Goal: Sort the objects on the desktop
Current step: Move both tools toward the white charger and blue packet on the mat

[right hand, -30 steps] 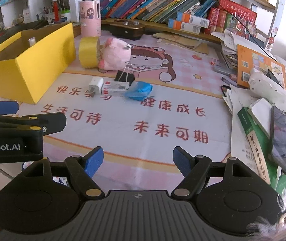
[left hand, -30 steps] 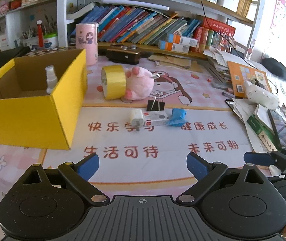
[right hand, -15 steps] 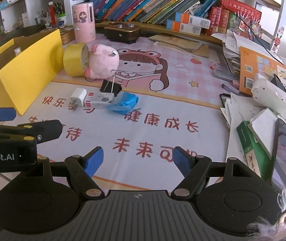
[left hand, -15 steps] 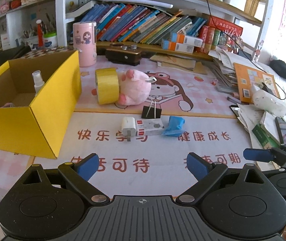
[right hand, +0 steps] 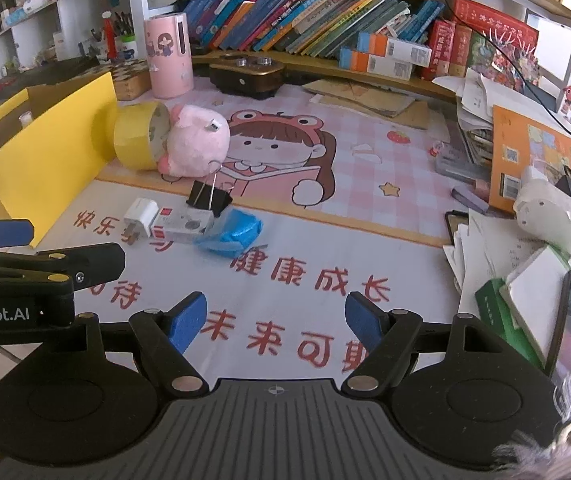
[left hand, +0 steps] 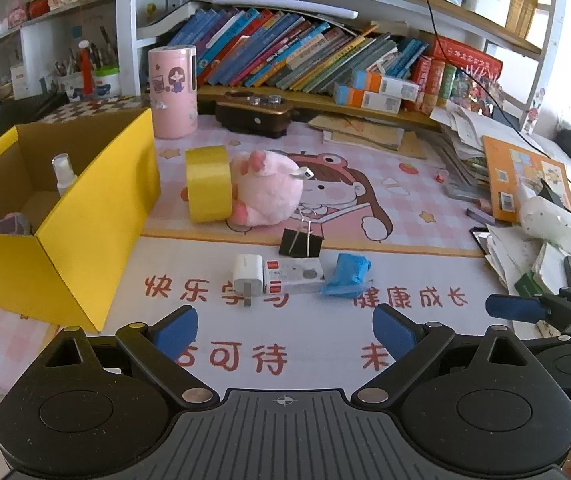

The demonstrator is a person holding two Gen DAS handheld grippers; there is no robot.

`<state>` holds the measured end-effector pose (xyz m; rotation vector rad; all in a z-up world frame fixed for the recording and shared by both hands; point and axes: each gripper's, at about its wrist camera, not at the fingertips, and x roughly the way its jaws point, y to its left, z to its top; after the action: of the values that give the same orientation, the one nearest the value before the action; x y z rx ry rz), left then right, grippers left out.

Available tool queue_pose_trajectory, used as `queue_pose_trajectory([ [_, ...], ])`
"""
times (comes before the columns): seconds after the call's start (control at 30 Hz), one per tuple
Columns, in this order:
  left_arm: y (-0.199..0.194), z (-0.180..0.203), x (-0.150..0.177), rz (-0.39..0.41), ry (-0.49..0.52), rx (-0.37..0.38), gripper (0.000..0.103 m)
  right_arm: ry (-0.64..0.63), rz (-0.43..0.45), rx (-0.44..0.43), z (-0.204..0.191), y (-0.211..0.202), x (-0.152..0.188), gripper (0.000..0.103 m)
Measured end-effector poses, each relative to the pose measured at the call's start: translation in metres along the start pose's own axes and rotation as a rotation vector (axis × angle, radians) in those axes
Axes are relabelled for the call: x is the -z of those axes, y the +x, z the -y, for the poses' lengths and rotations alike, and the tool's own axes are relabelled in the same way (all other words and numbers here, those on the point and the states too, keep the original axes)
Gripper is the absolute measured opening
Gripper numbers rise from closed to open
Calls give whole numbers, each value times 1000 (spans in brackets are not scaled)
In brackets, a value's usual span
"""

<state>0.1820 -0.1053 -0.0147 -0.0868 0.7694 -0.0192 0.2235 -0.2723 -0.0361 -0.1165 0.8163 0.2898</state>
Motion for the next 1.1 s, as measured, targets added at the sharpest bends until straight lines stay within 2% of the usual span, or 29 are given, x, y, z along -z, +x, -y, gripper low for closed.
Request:
queue_pose_trajectory([
  [0.1,3,1,-2,-3,-8,-10,96,-3,2,-8,3,3,-3,75],
  [0.2,5,2,-4,-2,-17,-17,101,-6,0,-19,5,7,-5,75],
  [0.3,6,2,-5,3,-29,10,102,-8,-1,-29,7,11,-8,75],
  [0.5,10,2,-9,6,-41,5,102,-12,-6,-52,9,21,-13,75],
  [0.7,20,-10,-13,-14,-87,-38,102,-38,3,-89,4,39,-23,73],
  [0.9,33,-20,-16,-30,-84,-103,100,-111,6,-122,-9,70,-32,71],
  [1.1,43,-22,-19,-52,-60,-119,91,-124,-7,-135,-14,98,-35,64],
])
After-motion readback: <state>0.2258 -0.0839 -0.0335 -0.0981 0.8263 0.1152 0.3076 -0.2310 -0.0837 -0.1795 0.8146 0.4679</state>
